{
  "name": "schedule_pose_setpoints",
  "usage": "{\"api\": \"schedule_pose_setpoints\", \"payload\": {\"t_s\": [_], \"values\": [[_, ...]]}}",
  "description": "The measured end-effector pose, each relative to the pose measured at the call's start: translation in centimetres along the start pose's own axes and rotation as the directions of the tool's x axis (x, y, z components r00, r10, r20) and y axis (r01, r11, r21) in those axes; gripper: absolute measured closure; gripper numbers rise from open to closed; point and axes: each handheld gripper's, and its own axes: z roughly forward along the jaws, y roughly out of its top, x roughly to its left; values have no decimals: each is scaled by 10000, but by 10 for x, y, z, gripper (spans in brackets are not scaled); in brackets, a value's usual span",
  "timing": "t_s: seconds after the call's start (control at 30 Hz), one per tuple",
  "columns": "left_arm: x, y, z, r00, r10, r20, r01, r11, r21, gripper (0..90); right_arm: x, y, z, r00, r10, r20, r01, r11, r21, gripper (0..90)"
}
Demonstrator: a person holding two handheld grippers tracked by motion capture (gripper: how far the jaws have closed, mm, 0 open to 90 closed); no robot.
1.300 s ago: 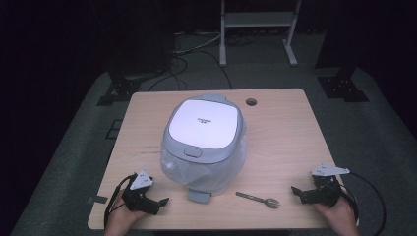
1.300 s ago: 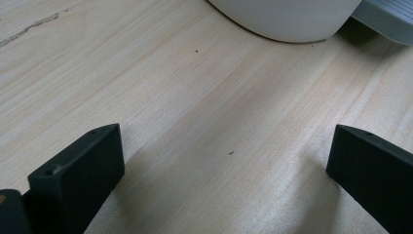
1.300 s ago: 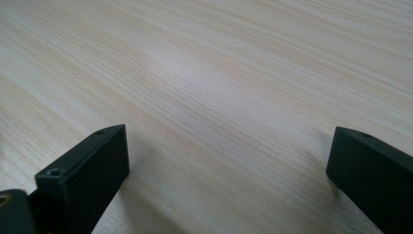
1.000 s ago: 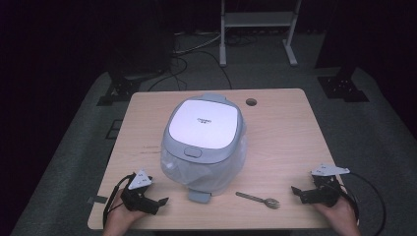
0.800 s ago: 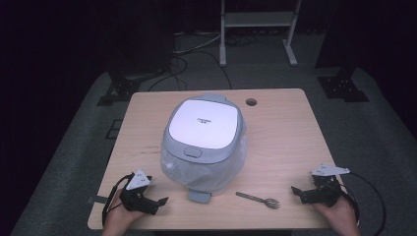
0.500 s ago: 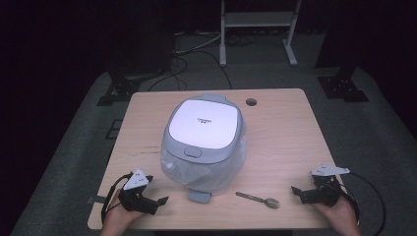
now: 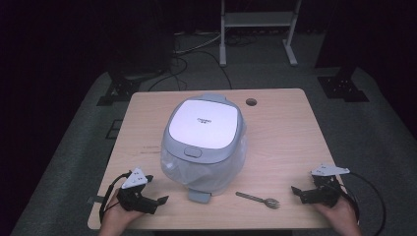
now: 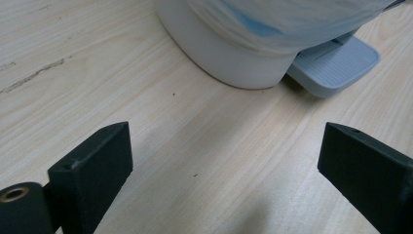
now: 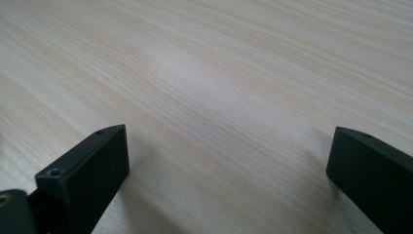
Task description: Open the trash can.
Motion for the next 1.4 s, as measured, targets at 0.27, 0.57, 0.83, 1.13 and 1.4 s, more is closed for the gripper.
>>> {"api": "schedule_pose_setpoints", "payload": {"t_s": [0.27, 0.57, 0.83, 1.13, 1.4], "values": [[-3, 9, -7, 9999, -14, 126, 15, 9999, -119, 52, 0, 0, 0, 10000, 9, 1, -9, 10000, 1, 8], [-5, 18, -14, 9994, -150, 313, 162, 9991, -383, 80, 0, 0, 0, 10000, 3, 0, -3, 10000, 0, 8], [-7, 27, -24, 9985, -66, 547, 100, 9981, -612, 142, 0, 0, 0, 10000, -6, 2, 6, 10000, 9, 8], [-11, 39, -35, 9955, 149, 932, -64, 9958, -913, 249, 0, 0, 0, 10000, -11, 2, 11, 10000, 5, 8], [-14, 46, -46, 9946, 350, 980, -229, 9923, -1217, 433, 0, 0, 0, 10000, -3, 1, 3, 10000, 9, 8]]}}
